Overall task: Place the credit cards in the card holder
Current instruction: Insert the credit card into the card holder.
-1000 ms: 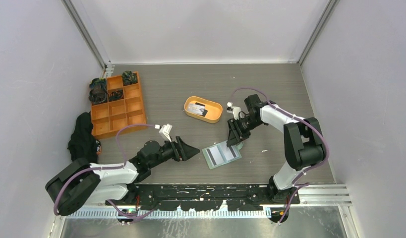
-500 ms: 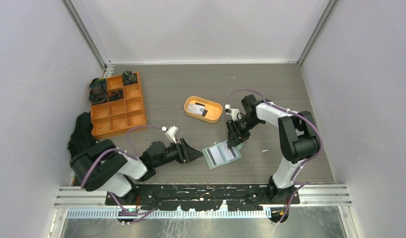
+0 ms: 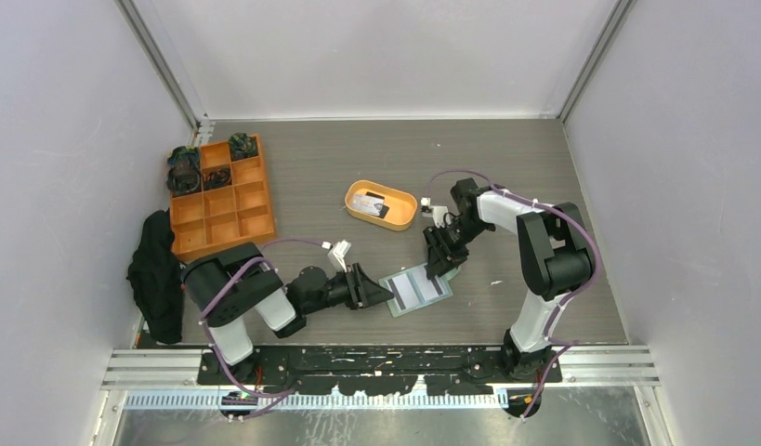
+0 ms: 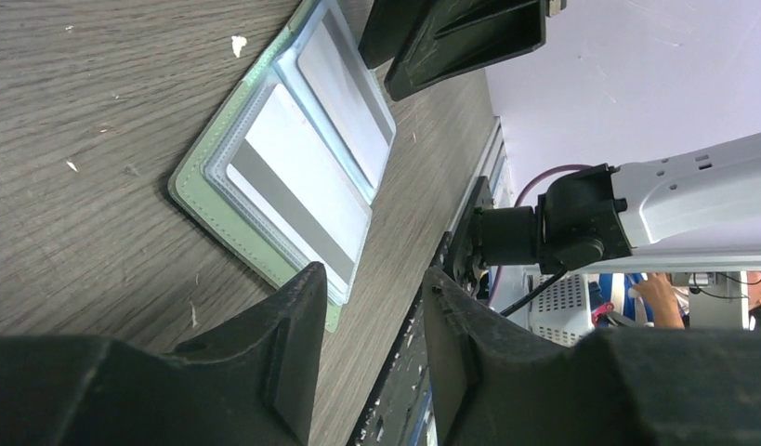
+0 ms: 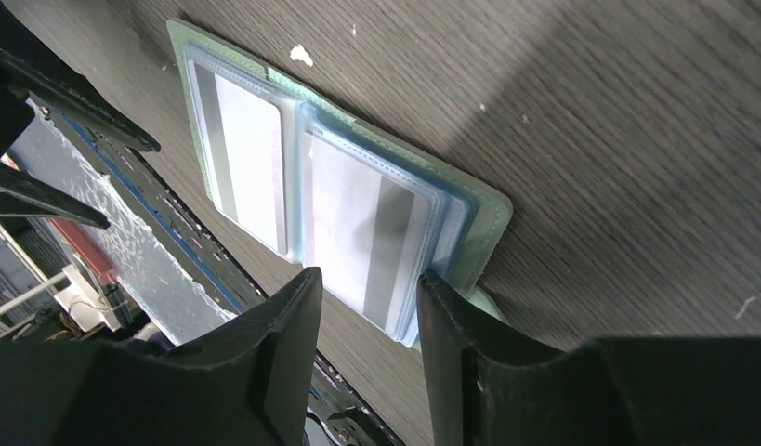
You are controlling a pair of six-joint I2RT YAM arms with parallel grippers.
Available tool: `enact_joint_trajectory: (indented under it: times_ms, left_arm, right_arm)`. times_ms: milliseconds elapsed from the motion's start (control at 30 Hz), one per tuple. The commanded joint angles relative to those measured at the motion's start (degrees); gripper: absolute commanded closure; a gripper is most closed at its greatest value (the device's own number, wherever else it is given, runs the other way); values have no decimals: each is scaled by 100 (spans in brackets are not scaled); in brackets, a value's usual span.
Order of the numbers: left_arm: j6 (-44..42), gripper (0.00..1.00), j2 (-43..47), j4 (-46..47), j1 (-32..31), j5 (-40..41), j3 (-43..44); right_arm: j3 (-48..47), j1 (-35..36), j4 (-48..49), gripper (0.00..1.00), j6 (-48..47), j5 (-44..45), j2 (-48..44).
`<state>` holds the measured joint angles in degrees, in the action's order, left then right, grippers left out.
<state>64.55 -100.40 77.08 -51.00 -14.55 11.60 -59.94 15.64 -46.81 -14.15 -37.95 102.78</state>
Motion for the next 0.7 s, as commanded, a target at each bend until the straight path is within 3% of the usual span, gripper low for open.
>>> enact_joint_trajectory:
  times_ms: [0,667]
  left_arm:
    - [2,59,-215,421,-88,165,177]
    - [22,64,-652,422,-171,247,308]
  right_arm:
    - [-202,24,-72,51,35,98,16]
    - [-334,-79,-321,54,-6,-1302,4]
